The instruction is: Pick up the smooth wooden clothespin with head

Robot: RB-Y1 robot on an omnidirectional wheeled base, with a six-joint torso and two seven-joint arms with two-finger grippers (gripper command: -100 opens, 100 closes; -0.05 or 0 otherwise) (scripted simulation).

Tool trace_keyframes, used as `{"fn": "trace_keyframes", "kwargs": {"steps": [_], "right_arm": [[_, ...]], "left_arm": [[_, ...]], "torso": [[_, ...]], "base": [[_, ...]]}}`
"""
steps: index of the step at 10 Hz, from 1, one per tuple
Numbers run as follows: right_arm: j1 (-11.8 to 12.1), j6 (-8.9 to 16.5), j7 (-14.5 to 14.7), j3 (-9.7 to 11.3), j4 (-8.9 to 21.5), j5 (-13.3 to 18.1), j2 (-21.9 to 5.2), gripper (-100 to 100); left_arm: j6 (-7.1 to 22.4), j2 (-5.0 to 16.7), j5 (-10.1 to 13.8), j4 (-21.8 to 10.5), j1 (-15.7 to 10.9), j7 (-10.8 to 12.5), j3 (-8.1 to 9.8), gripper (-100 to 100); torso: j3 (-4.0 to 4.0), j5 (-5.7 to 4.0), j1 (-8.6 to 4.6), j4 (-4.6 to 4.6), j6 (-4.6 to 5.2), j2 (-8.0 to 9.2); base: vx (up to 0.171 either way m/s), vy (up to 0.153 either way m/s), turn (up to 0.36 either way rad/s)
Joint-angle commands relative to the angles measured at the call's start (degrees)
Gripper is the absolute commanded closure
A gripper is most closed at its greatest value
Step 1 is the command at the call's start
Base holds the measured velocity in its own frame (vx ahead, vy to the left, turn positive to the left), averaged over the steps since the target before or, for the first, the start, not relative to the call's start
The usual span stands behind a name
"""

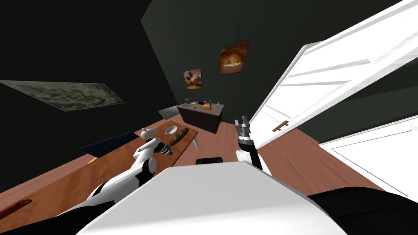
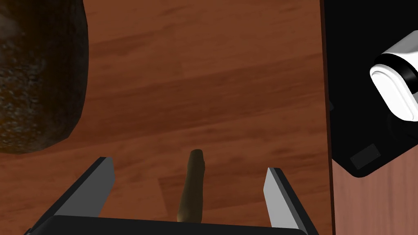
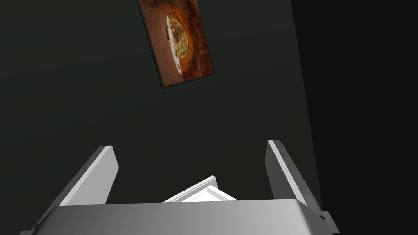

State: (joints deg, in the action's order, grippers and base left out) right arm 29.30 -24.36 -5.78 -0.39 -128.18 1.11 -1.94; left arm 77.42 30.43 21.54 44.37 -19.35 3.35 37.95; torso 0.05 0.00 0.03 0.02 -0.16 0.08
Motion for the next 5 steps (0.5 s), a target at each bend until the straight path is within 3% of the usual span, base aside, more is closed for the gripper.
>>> {"fn": "trace_keyframes", "kwargs": {"steps": [1, 5], "right_arm": [[0.00, 0.00, 0.00, 0.00, 0.00, 0.00, 0.00, 0], [0.00, 0.00, 0.00, 0.00, 0.00, 0.00, 0.00, 0]], "left_arm": [[0.00, 0.00, 0.00, 0.00, 0.00, 0.00, 0.00, 100], [0.11, -0.04, 0.02, -0.01, 0.02, 0.03, 0.00, 100]], "torso": [[0.00, 0.00, 0.00, 0.00, 0.00, 0.00], [-0.07, 0.01, 0.06, -0.02, 0.01, -0.12]], "base": [[0.000, 0.000, 0.000], [0.000, 0.000, 0.000]]}}
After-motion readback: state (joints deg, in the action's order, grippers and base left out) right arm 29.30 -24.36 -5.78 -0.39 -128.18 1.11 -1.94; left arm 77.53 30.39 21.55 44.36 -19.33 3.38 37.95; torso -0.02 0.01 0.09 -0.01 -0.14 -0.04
